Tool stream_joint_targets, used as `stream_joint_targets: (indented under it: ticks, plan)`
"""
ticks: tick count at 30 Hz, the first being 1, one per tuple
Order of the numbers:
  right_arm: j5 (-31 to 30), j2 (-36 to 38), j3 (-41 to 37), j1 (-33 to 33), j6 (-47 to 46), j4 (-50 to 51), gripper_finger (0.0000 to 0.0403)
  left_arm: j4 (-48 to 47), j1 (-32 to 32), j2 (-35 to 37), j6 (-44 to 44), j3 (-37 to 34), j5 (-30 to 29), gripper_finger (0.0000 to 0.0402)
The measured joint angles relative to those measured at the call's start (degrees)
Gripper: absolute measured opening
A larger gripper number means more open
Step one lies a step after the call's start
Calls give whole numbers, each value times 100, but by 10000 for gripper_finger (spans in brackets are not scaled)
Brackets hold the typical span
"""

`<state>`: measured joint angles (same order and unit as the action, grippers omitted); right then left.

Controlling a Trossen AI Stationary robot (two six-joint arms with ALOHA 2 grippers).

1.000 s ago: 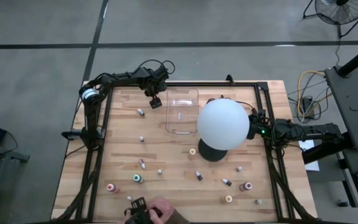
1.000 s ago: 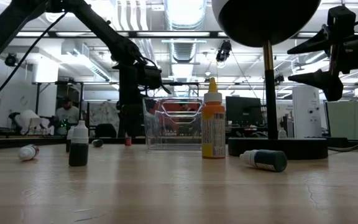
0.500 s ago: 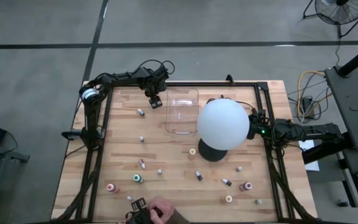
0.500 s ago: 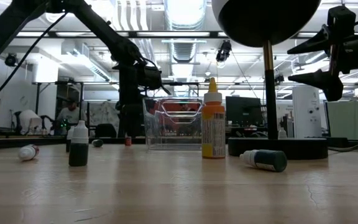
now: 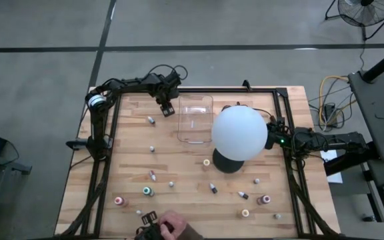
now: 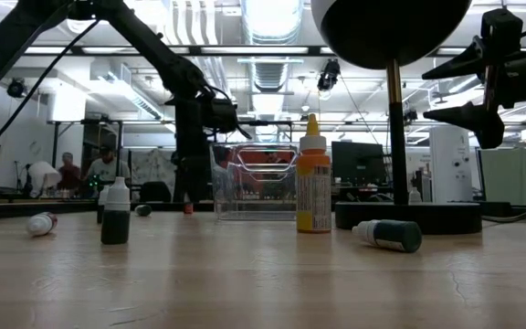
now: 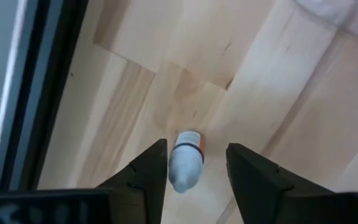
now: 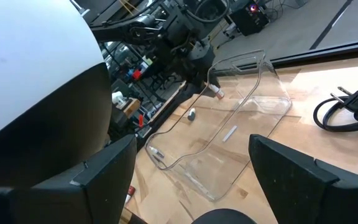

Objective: Pick & Place food coloring
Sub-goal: Put the small orange food coloring bottle into the transparent bin

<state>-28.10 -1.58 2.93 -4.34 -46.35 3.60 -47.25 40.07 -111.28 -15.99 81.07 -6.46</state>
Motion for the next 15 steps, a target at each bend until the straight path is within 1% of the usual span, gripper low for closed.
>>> stream_joint_targets:
  ticks: [15]
  plan:
    - [-2, 2, 1, 0, -1, 0, 302, -185, 11, -2, -26, 62, -109, 135]
